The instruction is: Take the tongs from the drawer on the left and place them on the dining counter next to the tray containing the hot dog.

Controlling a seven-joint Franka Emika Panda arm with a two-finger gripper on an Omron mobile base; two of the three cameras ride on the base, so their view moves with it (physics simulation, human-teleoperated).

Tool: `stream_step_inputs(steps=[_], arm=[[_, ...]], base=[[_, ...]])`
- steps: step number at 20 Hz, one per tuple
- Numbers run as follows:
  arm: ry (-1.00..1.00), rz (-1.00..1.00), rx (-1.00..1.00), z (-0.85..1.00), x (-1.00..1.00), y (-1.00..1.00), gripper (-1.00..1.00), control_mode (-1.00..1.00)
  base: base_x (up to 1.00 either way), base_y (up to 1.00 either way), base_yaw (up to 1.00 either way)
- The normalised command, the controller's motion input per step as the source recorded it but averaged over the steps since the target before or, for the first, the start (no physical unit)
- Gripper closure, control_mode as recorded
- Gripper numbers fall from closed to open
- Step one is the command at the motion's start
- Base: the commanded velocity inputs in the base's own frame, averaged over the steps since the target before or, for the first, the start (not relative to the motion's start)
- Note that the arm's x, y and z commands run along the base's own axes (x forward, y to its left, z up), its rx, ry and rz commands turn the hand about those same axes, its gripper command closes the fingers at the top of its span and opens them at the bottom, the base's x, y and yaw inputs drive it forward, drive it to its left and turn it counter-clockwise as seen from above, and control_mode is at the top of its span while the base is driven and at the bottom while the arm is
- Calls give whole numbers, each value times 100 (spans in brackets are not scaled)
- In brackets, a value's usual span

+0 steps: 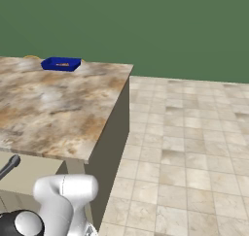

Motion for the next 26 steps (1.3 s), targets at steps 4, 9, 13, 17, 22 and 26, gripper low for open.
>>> stream_step_inputs(steps=[4, 9, 13, 17, 22, 26], arm=[[7, 2, -8, -26, 0, 0, -100, -100], [0, 10, 0, -38, 3, 0, -100, -100], [0, 16, 0, -37, 4, 0, -100, -100], [0, 17, 0, -36, 4, 0, -100, -100], [10, 21, 0, -29, 8, 1, -100, -100], [8, 18, 0, -26, 8, 6, -100, -100]], base=[[0, 0, 0], [0, 0, 0], [0, 0, 0], [0, 0, 0], [0, 0, 0], [0, 0, 0]])
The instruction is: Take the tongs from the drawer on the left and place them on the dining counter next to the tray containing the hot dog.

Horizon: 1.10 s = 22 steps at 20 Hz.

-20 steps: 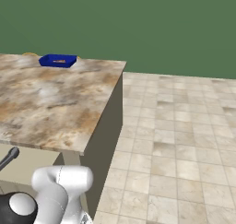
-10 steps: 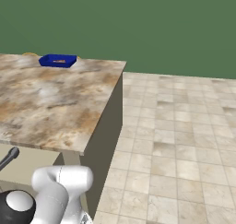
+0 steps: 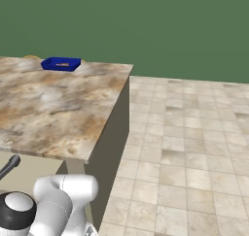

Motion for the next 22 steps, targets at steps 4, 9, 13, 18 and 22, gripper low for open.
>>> stream_step_inputs(steps=[4, 9, 13, 18, 22], arm=[[0, 11, -1, -37, 8, 30, -100, -100], [0, 10, 0, -28, 18, 26, -100, -100], [7, 9, 0, -9, 29, 11, -100, -100], [2, 6, 0, -14, 20, 13, -100, -100], [0, 2, 0, -24, 6, 23, -100, -100]], base=[[0, 0, 0], [0, 0, 0], [0, 0, 0], [0, 0, 0], [0, 0, 0]])
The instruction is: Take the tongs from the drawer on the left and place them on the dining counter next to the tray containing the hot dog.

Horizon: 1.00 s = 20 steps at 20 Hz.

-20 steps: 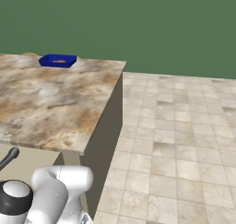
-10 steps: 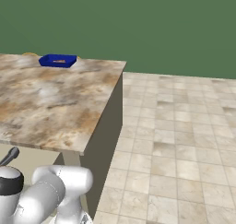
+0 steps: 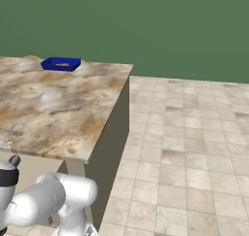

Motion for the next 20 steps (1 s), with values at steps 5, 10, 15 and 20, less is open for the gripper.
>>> stream_step_inputs(steps=[5, 10, 15, 20], arm=[[0, 2, 0, -25, 10, 19, -100, -100], [0, 1, 0, -22, 17, 14, -100, -100], [0, 2, 0, -26, 17, 14, -100, -100], [0, 2, 0, -28, 14, 17, -100, -100]], base=[[0, 0, 0], [0, 0, 0], [0, 0, 0], [0, 0, 0]])
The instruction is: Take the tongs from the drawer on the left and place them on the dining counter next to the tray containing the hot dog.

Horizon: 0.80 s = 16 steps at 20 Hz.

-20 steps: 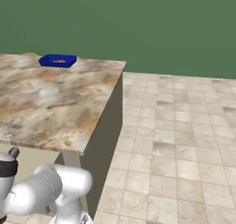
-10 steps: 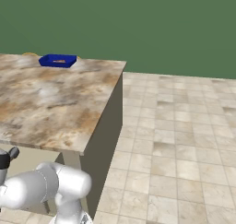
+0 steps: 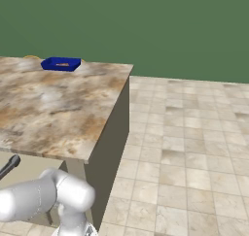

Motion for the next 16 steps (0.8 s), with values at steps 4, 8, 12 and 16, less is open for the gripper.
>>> stream_step_inputs(steps=[4, 8, 12, 16], arm=[[0, 2, 0, -25, 13, 15, -100, -100], [1, 3, 0, -25, 5, 11, -100, -100], [8, 4, 0, -35, -2, 15, -100, -100], [7, 3, 0, -32, -24, 11, -100, -100]], base=[[0, 0, 0], [0, 0, 0], [0, 0, 0], [0, 0, 0]])
